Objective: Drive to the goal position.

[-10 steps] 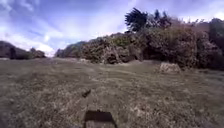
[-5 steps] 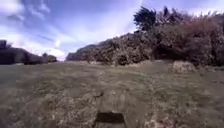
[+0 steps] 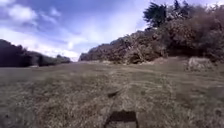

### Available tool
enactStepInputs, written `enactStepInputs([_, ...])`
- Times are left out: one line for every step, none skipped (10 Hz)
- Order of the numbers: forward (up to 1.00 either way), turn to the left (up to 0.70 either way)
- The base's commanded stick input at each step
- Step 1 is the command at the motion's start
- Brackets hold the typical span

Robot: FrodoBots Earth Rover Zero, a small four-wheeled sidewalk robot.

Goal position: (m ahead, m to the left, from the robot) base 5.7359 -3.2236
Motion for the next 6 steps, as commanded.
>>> enactStepInputs([0.70, 0.35])
enactStepInputs([0.70, 0.35])
enactStepInputs([0.70, 0.22])
enactStepInputs([0.70, 0.00])
enactStepInputs([0.70, 0.00])
enactStepInputs([0.70, -0.16])
